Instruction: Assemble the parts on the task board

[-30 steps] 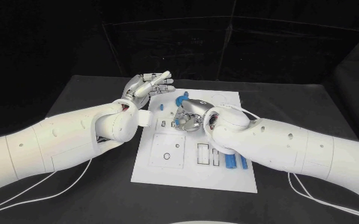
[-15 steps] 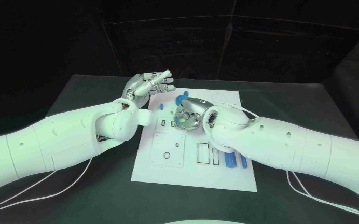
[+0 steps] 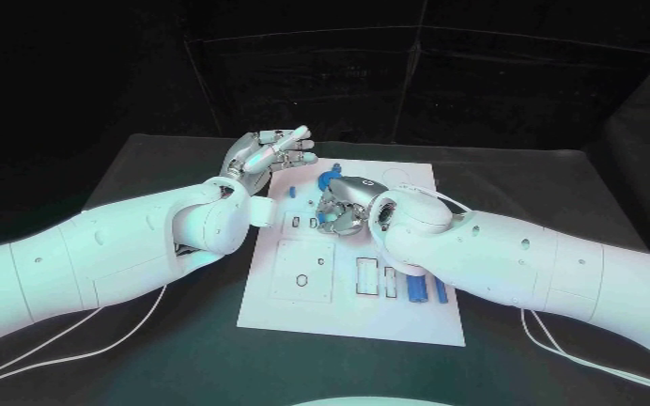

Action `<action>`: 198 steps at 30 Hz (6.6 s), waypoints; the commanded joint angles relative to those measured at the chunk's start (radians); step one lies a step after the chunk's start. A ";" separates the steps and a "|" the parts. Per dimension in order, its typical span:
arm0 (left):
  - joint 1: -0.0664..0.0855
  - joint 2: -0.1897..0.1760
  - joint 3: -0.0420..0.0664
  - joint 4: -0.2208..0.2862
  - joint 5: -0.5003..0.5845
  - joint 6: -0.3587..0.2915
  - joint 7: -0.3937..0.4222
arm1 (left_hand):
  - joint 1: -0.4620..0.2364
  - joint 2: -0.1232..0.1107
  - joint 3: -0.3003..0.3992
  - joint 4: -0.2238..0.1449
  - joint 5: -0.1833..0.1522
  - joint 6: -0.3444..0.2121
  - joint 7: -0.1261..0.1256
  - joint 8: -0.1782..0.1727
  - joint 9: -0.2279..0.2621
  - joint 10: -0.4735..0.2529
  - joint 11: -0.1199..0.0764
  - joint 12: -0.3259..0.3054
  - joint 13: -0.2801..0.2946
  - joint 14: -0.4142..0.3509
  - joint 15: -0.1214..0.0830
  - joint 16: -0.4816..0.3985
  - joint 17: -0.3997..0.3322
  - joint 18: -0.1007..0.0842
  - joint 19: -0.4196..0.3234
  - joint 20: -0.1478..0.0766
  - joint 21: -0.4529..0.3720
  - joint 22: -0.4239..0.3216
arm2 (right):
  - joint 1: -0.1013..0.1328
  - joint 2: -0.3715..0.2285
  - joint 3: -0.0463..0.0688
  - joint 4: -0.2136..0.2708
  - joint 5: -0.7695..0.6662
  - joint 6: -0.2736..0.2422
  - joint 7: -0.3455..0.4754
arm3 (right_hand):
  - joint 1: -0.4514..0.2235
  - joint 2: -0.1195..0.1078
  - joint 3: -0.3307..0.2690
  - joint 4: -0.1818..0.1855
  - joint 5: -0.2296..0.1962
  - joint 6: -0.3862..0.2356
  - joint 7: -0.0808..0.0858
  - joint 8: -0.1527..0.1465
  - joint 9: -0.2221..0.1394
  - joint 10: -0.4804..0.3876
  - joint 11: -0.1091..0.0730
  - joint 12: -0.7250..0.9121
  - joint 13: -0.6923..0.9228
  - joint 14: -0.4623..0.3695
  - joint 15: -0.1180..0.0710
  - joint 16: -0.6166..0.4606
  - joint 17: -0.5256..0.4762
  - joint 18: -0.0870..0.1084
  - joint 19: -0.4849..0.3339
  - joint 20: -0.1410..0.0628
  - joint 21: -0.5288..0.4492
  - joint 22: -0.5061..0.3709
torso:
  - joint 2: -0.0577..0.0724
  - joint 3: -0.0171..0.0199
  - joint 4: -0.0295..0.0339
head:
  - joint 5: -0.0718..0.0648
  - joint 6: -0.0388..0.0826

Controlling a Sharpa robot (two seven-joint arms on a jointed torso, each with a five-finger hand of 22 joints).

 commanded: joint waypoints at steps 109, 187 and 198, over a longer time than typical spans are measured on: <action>0.193 0.267 -0.093 -0.193 -1.081 0.577 -1.198 | -0.139 0.016 -0.217 0.264 0.000 0.012 -0.189 0.536 0.422 0.313 -0.207 1.093 1.065 0.465 -0.222 1.421 1.403 -0.099 0.567 -0.228 1.103 1.072 | 0.133 -0.414 0.012 0.119 0.543 -0.087 0.339 | 0.010 -0.009 -0.261 0.033 0.155 -0.123 0.023 -0.042 0.005 -0.105 0.026 -0.103 -0.137 0.040 0.026 -0.058 -0.020 0.006 -0.059 0.024 -0.073 -0.120 | -0.064 0.0236 -0.0074 | 0.024 -0.040; 0.194 0.314 -0.114 -0.246 -1.059 0.594 -1.159 | 0.088 0.038 0.055 0.067 0.019 -0.065 -0.200 0.554 0.481 0.283 -0.219 1.066 1.041 0.465 -0.233 1.421 1.403 -0.102 0.567 -0.239 1.111 1.100 | 0.133 -0.382 0.012 0.098 0.542 -0.050 0.325 | 0.011 -0.001 -0.266 0.040 0.177 -0.122 0.022 -0.039 0.005 -0.099 0.026 -0.098 -0.132 0.041 0.026 -0.059 -0.019 0.005 -0.057 0.023 -0.075 -0.121 | -0.063 0.0235 -0.0069 | 0.019 -0.072; 0.192 0.269 -0.114 -0.199 -1.052 0.536 -1.132 | -0.025 -0.121 0.527 -0.009 0.034 -0.069 -0.179 0.548 0.495 0.276 -0.209 1.022 0.995 0.465 -0.217 1.421 1.403 -0.099 0.565 -0.229 1.103 1.101 | 0.133 -0.377 0.012 0.093 0.541 -0.044 0.325 | 0.011 0.002 -0.267 0.042 0.185 -0.122 0.022 -0.039 0.005 -0.099 0.025 -0.098 -0.132 0.041 0.026 -0.060 -0.020 0.006 -0.057 0.023 -0.076 -0.122 | -0.063 0.0236 -0.0061 | 0.018 -0.074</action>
